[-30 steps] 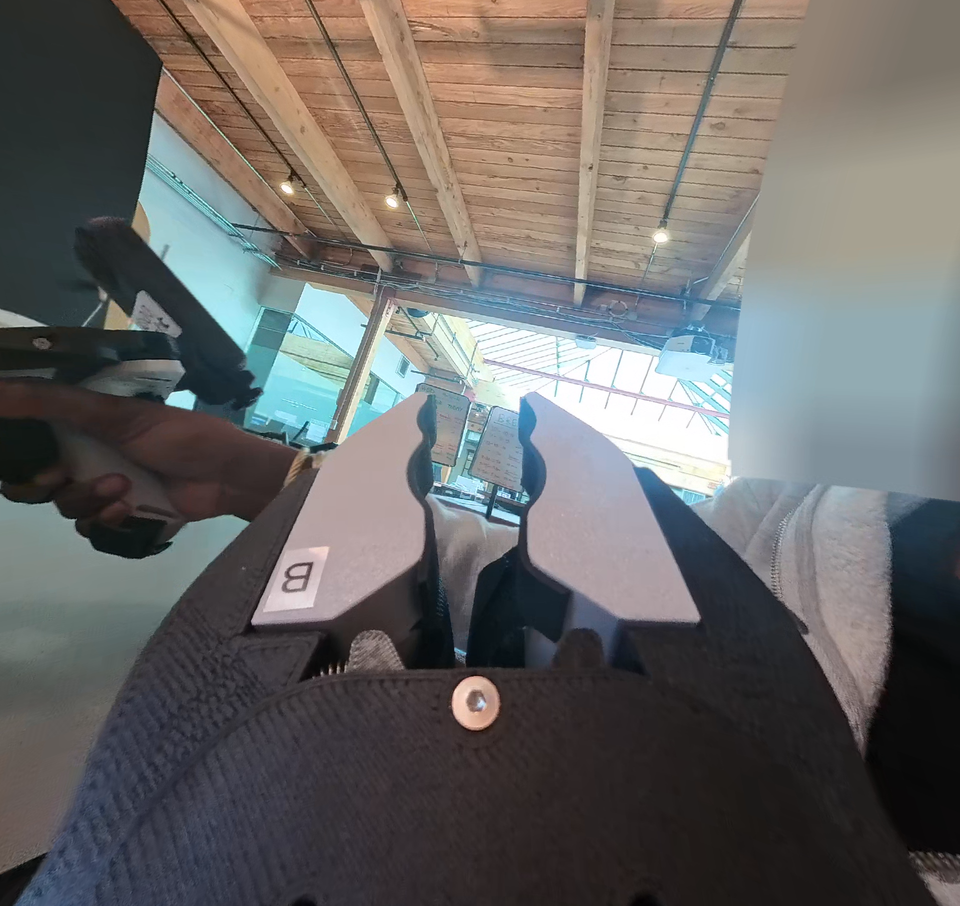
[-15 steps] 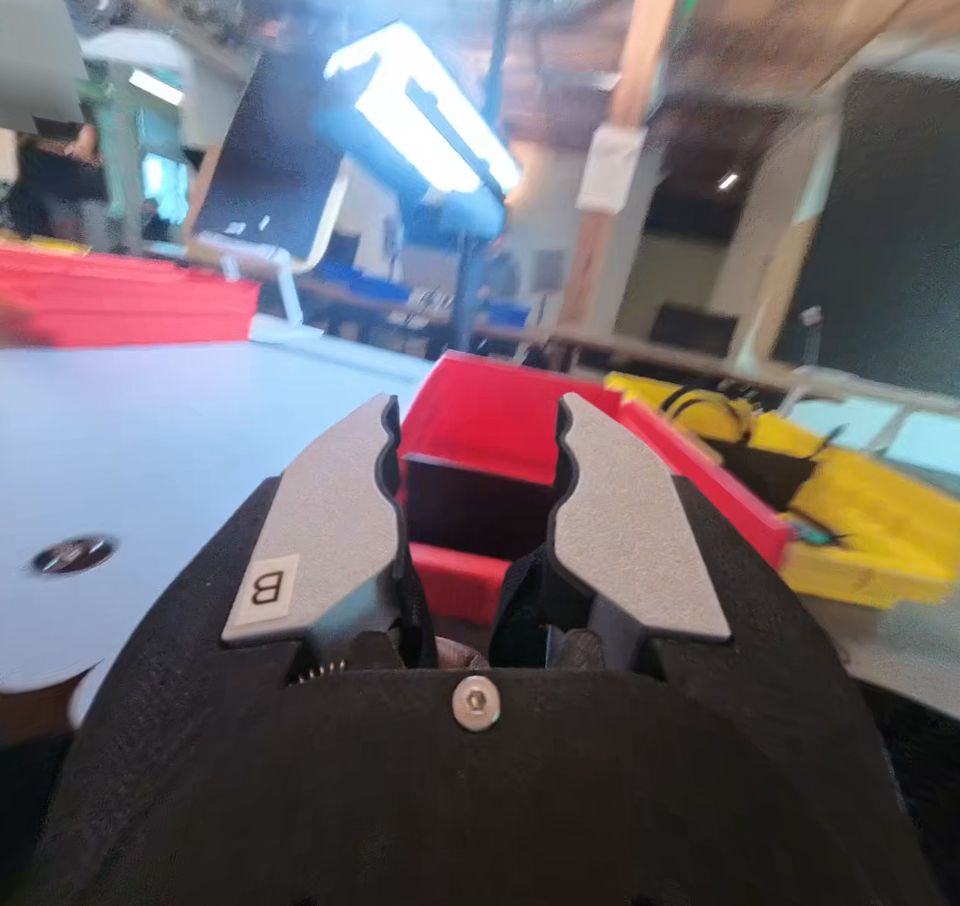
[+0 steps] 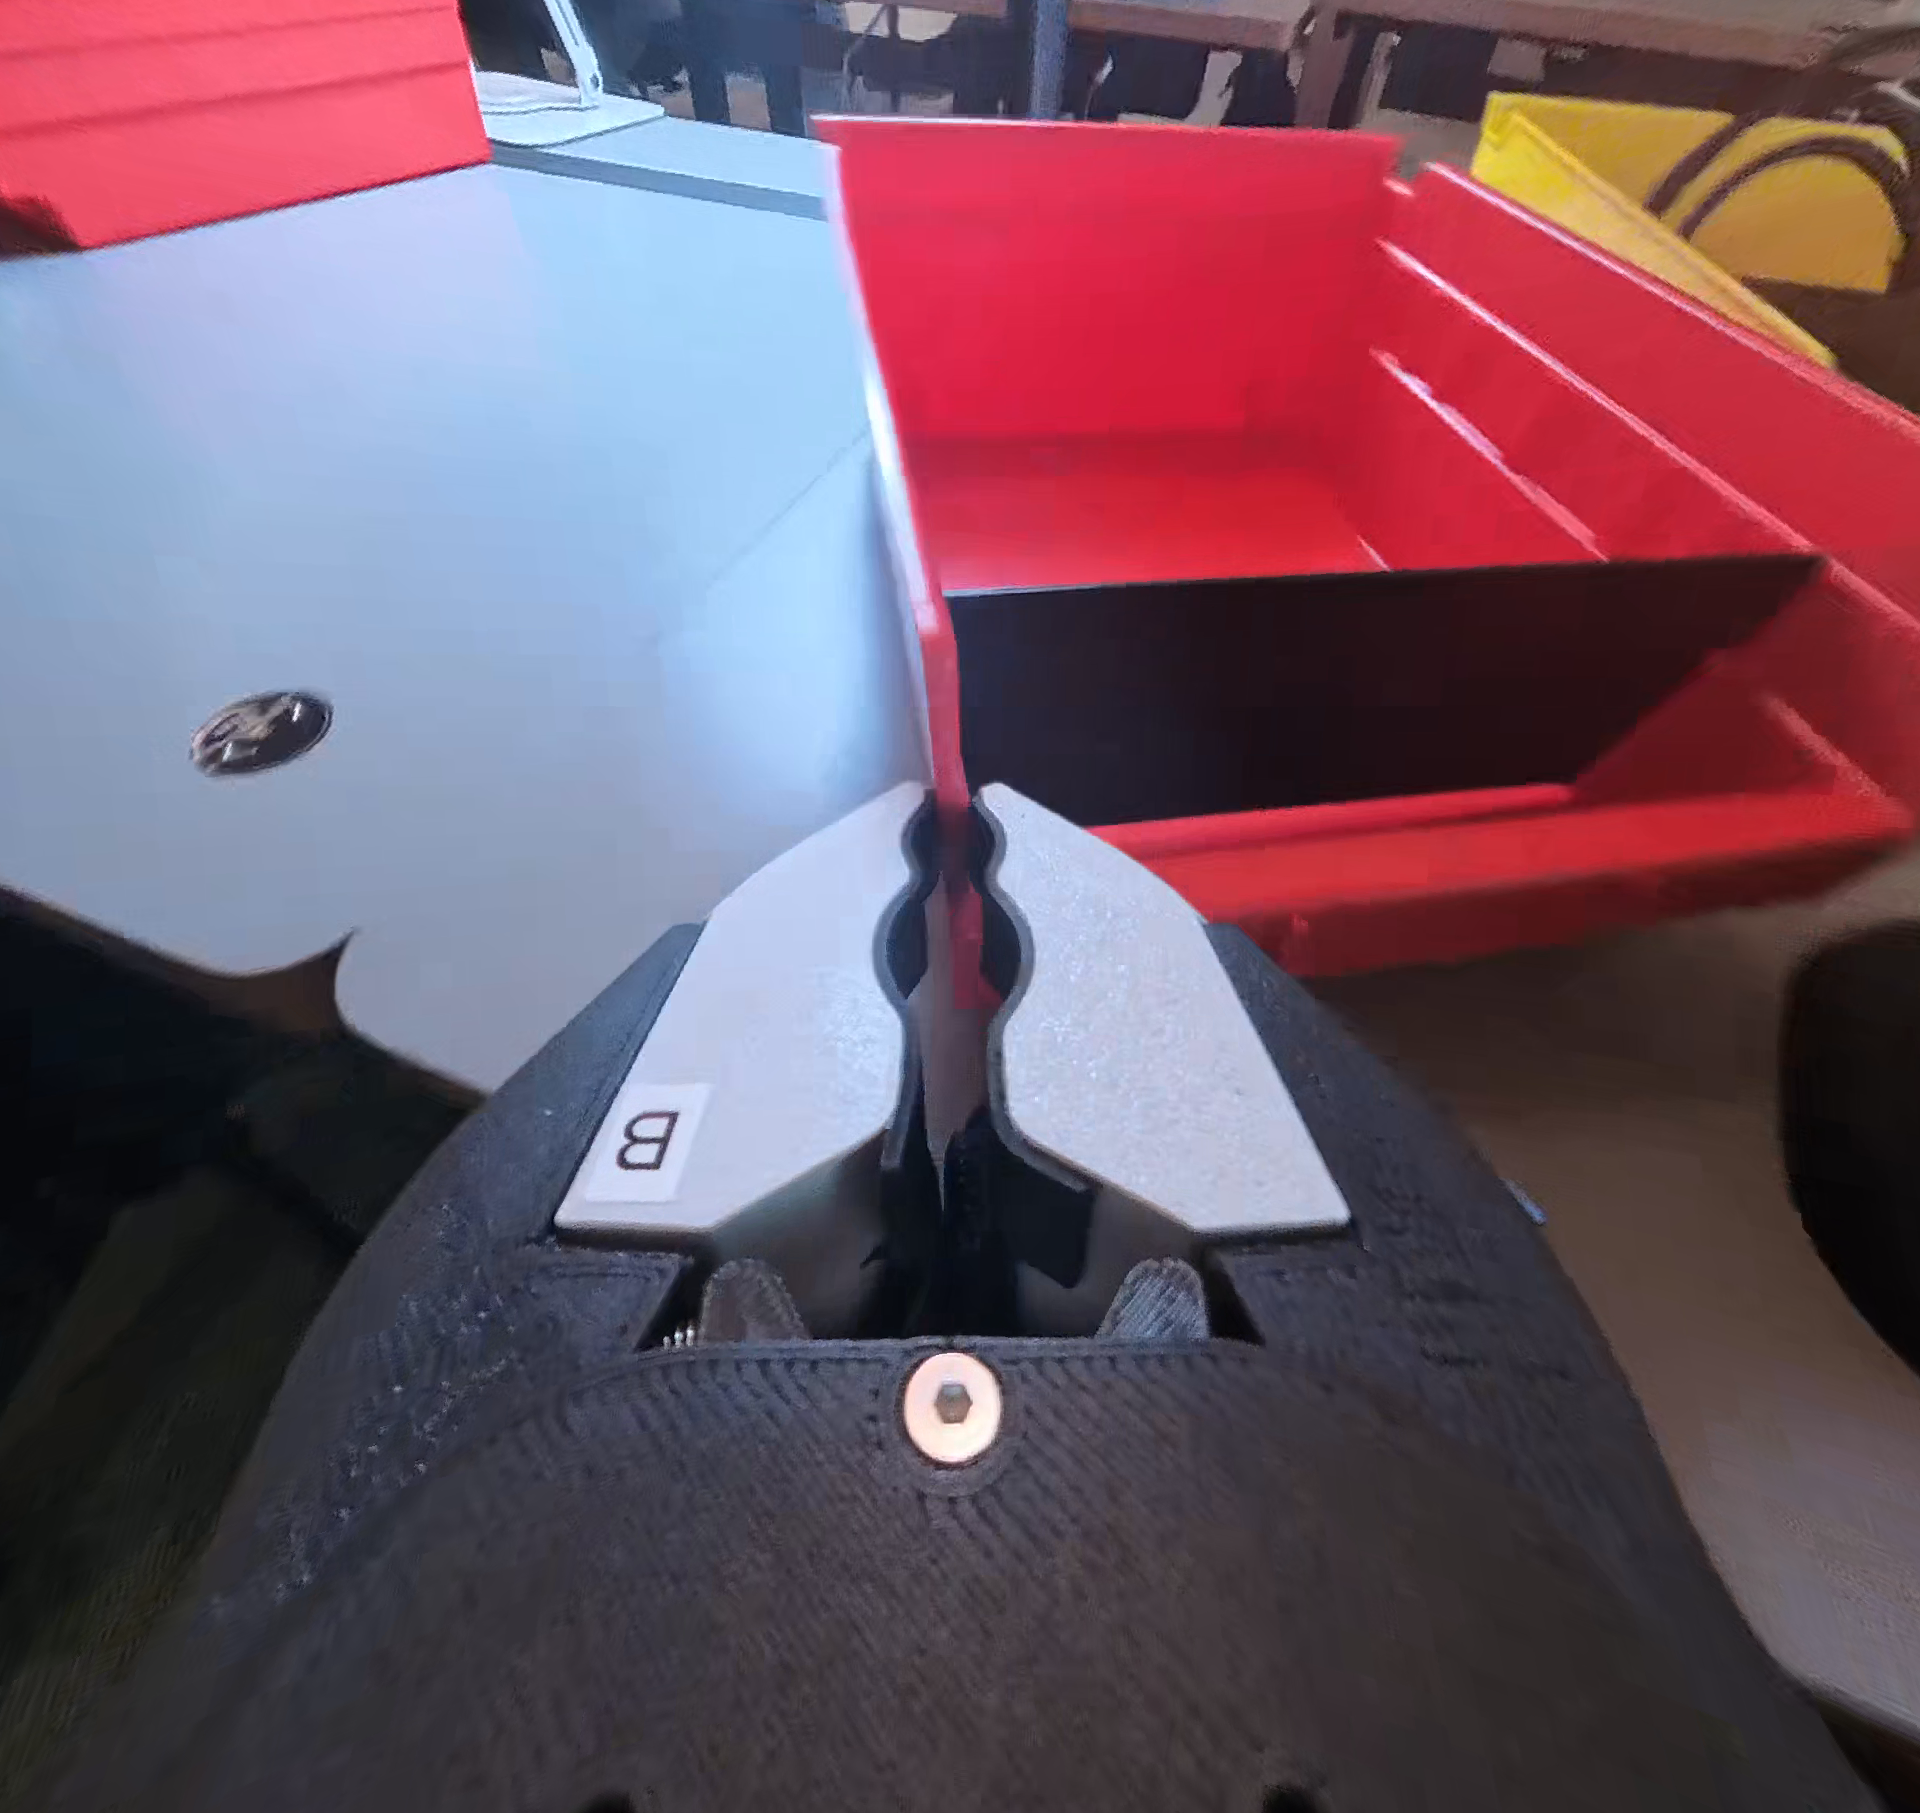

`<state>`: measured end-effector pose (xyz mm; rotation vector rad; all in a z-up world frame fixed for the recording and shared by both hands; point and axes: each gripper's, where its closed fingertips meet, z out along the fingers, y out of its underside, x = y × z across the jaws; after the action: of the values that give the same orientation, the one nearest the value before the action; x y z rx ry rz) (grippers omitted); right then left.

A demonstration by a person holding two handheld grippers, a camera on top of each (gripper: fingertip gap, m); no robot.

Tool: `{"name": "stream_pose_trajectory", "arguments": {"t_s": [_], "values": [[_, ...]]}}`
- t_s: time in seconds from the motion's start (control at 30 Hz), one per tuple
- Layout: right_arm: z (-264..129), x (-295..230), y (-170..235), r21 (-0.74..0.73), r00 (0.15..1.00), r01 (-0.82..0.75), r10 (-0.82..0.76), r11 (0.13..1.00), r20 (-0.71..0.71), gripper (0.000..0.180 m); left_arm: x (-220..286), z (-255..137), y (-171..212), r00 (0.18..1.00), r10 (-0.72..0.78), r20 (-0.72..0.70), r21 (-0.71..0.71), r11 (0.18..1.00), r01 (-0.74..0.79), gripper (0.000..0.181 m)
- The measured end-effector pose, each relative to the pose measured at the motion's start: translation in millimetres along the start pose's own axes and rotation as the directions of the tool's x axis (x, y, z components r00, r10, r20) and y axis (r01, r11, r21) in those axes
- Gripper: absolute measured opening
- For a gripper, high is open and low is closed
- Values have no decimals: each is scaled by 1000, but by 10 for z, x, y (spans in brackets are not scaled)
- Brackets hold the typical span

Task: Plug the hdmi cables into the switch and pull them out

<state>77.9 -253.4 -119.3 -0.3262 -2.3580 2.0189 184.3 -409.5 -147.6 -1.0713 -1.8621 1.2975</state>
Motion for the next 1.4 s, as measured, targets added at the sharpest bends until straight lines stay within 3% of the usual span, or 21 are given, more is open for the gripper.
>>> {"name": "stream_pose_trajectory", "arguments": {"t_s": [0.1,0.17,0.23,0.27,0.33,0.43,0.47,0.63,0.73,0.87,1.0,1.1,1.2,1.4], "values": [[65,48,87,-70,999,-11,9,997,-32,63,20,-139,-126,996,24,88,89,996,-32,28],[111,78,147,-123,999,-15,9,992,-53,57,108,-55,-58,998,22,53,32,999,-24,48],[155,114,211,-177,997,-31,18,984,-74,49,114,45,120,997,37,65,-51,998,-34,54],[176,130,242,-202,996,-43,28,978,-79,45,73,85,174,993,58,98,-61,997,-52,53],[208,156,292,-240,995,-71,52,968,-85,37,148,105,117,997,59,56,14,998,-60,25],[209,255,295,-240,988,-102,70,965,-137,10,106,63,76,992,78,95,23,996,-81,14],[205,226,267,-226,992,-84,58,970,-116,11,70,29,58,985,120,124,25,992,-124,12],[49,23,-89,-38,946,294,-296,955,-130,9,101,-372,-419,990,54,133,246,965,-86,12],[-193,-33,-365,89,918,371,-351,924,-183,8,267,-649,-744,974,125,187,374,908,-189,11],[-833,36,-776,205,857,481,-407,852,-316,8,808,-1004,-1150,969,196,153,577,778,-248,13],[-1882,255,-791,213,744,578,-401,787,-535,9,1732,-1134,-1272,945,327,-12,703,675,-225,14],[-2733,512,-573,151,656,585,-355,797,-666,9,2599,-1101,-1163,884,438,-165,688,693,-215,15],[-3504,790,-344,93,626,501,-286,861,-725,10,3474,-1115,-1055,793,513,-327,646,734,-209,16],[-4603,1453,69,-80,519,311,-239,947,-821,11,4950,-825,-794,625,567,-536,563,792,-236,18]]}}
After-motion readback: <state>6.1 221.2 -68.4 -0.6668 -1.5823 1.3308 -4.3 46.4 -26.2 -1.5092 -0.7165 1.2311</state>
